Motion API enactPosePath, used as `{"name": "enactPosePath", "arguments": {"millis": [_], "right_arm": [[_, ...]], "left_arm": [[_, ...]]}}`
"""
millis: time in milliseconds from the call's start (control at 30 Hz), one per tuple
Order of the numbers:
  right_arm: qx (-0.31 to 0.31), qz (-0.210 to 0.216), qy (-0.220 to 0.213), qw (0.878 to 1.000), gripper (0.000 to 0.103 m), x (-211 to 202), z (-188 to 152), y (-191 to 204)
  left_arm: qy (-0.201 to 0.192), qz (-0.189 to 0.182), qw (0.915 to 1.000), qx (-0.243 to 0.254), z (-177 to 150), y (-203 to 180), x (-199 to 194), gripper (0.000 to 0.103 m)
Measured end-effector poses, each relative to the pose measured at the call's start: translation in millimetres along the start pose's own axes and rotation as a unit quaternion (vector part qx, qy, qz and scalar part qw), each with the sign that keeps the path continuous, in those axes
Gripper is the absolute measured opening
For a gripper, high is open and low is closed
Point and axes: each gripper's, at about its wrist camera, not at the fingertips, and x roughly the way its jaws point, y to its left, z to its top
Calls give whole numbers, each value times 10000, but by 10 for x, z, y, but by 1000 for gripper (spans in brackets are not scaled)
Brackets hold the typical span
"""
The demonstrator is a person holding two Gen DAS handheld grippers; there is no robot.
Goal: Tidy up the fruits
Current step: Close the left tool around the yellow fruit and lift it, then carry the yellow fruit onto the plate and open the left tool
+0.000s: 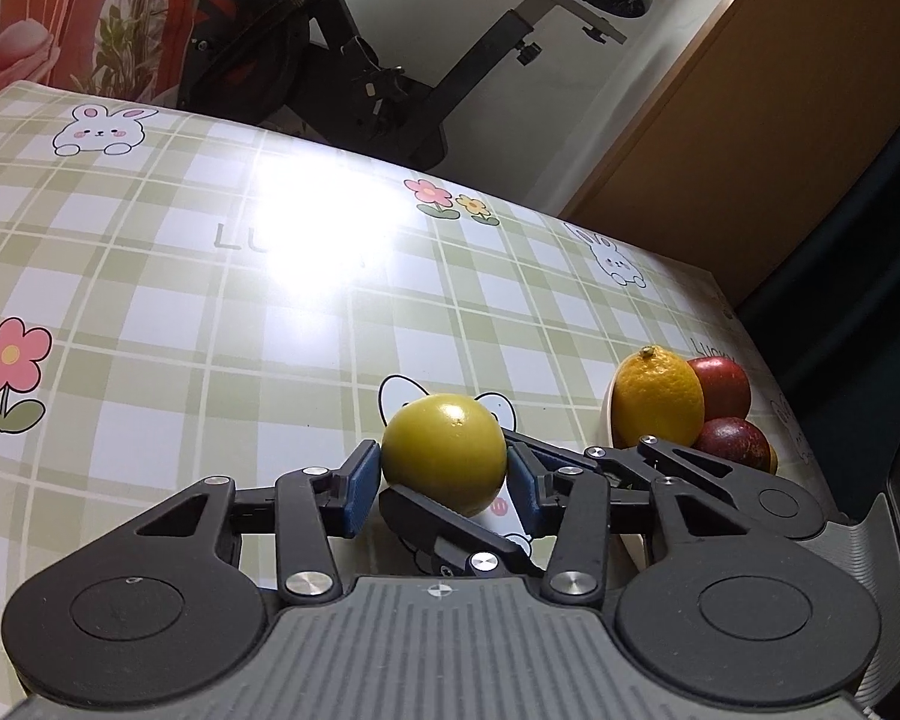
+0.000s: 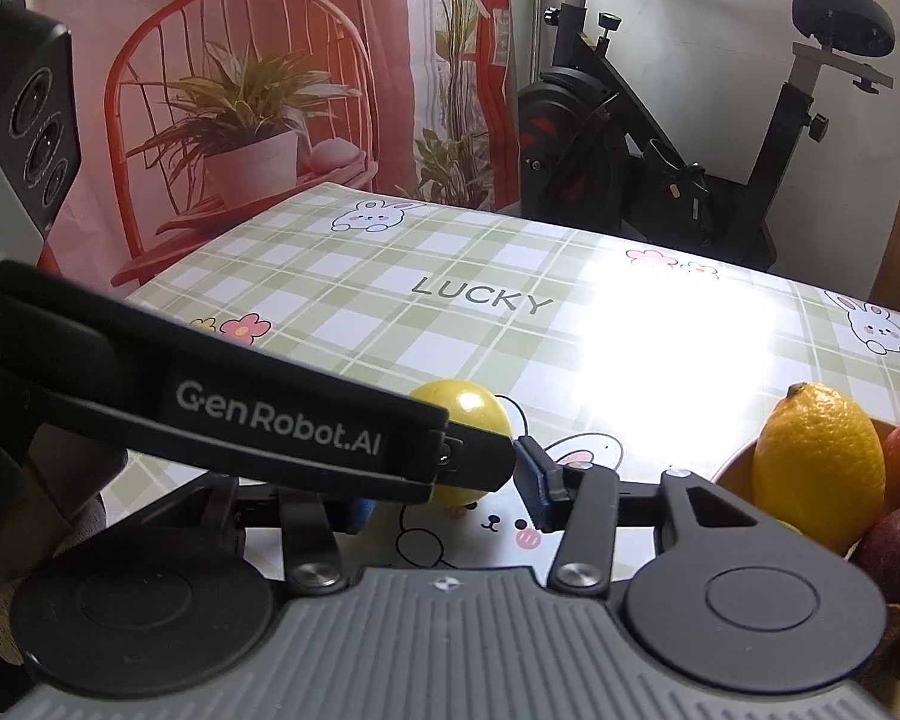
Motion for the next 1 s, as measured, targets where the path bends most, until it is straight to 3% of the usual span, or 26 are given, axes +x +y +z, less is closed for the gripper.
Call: {"name": "enactPosePath", "arguments": {"millis": [400, 633, 1000], "right_arm": [[225, -207, -778, 9965, 49, -767, -228, -30], [608, -306, -932, 9933, 49, -1120, -447, -248], [1142, -456, -996, 9874, 49, -1385, -783, -586]], "left_arm": [[-192, -12, 9965, 808, -116, -675, -358, 48], [6, -131, 9929, 1179, -254, -1064, -310, 48], [325, -6, 9850, 1698, -415, -1584, -69, 48]]}}
